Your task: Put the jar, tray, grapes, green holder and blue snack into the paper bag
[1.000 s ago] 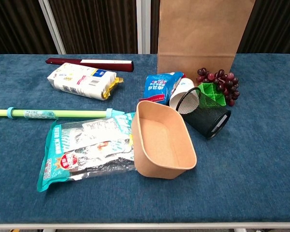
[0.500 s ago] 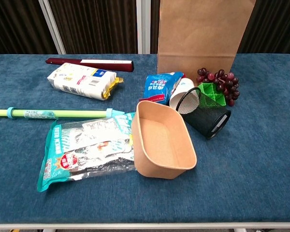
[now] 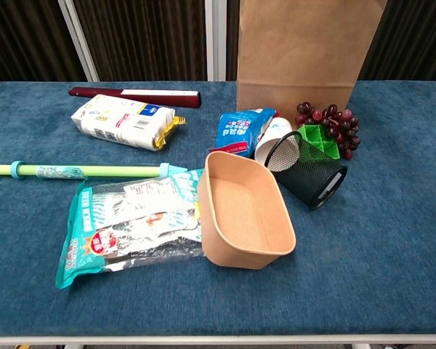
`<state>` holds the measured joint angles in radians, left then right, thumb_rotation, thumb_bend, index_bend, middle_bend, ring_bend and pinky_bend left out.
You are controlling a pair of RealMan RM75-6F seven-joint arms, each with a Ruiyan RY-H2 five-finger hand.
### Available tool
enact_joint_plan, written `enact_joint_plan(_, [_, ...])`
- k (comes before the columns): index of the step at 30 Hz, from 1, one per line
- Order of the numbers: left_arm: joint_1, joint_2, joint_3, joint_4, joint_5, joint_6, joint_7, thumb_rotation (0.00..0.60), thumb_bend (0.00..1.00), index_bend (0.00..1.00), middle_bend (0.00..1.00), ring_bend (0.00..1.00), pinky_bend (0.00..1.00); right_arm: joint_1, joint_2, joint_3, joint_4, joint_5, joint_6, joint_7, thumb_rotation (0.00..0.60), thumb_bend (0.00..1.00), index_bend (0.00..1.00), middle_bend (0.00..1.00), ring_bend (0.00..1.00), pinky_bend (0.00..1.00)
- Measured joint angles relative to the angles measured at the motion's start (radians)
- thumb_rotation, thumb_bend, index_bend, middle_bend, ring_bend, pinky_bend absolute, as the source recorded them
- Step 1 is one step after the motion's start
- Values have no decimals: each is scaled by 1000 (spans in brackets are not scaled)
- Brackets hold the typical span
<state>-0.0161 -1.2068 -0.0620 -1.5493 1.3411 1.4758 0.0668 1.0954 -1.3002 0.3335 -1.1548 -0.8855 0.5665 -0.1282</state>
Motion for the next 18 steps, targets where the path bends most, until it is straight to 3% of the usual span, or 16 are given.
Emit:
enact_joint_plan(11, [-1,1,-3,-1,7,3,2,600,95,302,236,235,225,-42,72,21,-116,-53,75,67,600,252,9,150,68,222])
enact_joint_plan(15, [-5,3,-6,-3,12,2,4,600,94,302,236,235,225,-105,137,32,-229,-148,162,138,600,239,32,198,85,234])
enact_joint_plan(18, [-10,5,-9,-2,17,2,6,600,95,302,236,235,225,-181,203,33,-330,-259,259,218,600,217,112,243,124,272])
